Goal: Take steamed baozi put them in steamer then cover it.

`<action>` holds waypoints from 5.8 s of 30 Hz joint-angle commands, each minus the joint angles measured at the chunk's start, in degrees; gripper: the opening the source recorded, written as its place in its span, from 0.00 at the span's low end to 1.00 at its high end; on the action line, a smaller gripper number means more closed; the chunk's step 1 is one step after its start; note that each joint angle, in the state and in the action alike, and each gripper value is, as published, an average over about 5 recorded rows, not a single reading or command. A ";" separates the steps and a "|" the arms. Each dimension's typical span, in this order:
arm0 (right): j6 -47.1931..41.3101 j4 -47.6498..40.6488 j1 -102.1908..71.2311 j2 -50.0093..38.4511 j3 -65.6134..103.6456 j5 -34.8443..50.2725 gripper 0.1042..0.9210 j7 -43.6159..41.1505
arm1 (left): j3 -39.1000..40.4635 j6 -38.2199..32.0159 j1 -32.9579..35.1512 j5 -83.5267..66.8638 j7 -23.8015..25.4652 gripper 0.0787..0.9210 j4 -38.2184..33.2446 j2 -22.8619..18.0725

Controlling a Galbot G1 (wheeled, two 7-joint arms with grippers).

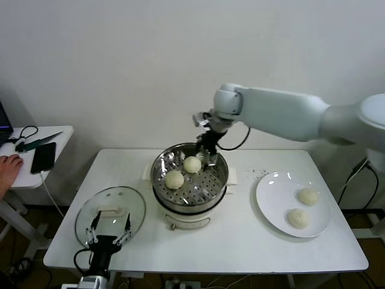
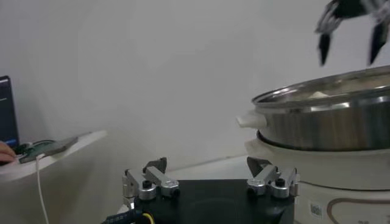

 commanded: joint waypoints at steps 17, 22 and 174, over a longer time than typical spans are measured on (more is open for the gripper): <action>3.17 4.85 -34.93 -34.45 22.75 -30.67 0.88 -2.06 | -1.04 1.62 1.36 1.09 -0.45 0.88 -1.38 -1.35; 3.80 1.67 -39.37 -33.00 26.27 -32.60 0.88 -1.93 | -1.04 1.72 1.32 1.64 -0.47 0.88 -1.24 -1.71; 18.92 -19.80 -43.20 -25.76 44.97 -46.92 0.88 -7.67 | -0.98 1.87 3.82 2.16 -0.29 0.88 -2.11 -2.49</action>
